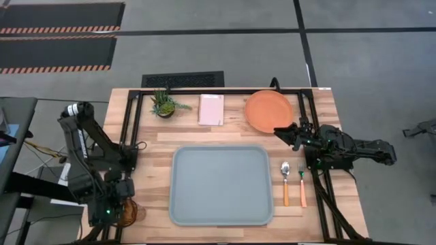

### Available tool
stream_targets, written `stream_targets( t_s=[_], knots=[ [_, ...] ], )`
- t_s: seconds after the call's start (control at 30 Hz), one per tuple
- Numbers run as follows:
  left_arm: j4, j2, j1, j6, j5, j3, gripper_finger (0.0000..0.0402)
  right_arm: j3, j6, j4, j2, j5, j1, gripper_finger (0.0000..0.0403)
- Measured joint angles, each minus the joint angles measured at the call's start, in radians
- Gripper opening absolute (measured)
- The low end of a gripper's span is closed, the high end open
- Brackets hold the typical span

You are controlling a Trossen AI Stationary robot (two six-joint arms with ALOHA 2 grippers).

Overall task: Pick and place plate/cup/fork/spoon on tray
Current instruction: Put the brown glass on the gray tray

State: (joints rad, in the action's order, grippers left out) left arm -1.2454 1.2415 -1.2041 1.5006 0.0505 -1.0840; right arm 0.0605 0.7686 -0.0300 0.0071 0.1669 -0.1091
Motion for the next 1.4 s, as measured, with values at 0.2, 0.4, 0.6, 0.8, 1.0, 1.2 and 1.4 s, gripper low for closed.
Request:
stream_targets(
  t_s=[0.2, 0.4, 0.6, 0.8, 1.0, 1.2, 1.4],
  knots=[
    [0.04, 0.0, 0.0, 0.022, -0.073, 0.077, 0.022, 0.0, 0.018, -0.001, 0.0, 0.0, 0.0, 0.0221],
    [0.062, -0.006, 0.0, 0.063, -0.08, 0.082, 0.0123, 0.0, 0.018, -0.013, 0.0, 0.0, 0.0, 0.0221],
    [0.059, -0.006, 0.022, 0.179, -0.054, 0.082, 0.001, 0.0, 0.02, -0.023, 0.0, 0.0, 0.0, 0.0221],
    [0.054, -0.005, 0.105, 0.353, -0.096, 0.054, 0.0002, 0.0, 0.031, -0.023, 0.0, -0.001, 0.0, 0.0221],
    [-0.02, -0.005, 0.2, 0.546, -0.09, -0.086, 0.0001, 0.0, 0.044, -0.023, 0.0, -0.001, 0.0, 0.0221],
    [-0.226, -0.005, 0.343, 0.659, -0.028, -0.243, 0.0001, 0.0, 0.039, -0.023, 0.0, -0.001, 0.0, 0.0221],
    [-0.296, 0.003, 0.572, 0.485, 0.109, -0.294, 0.0, 0.0, 0.038, -0.024, 0.0, -0.001, 0.0, 0.0221]
  ],
)
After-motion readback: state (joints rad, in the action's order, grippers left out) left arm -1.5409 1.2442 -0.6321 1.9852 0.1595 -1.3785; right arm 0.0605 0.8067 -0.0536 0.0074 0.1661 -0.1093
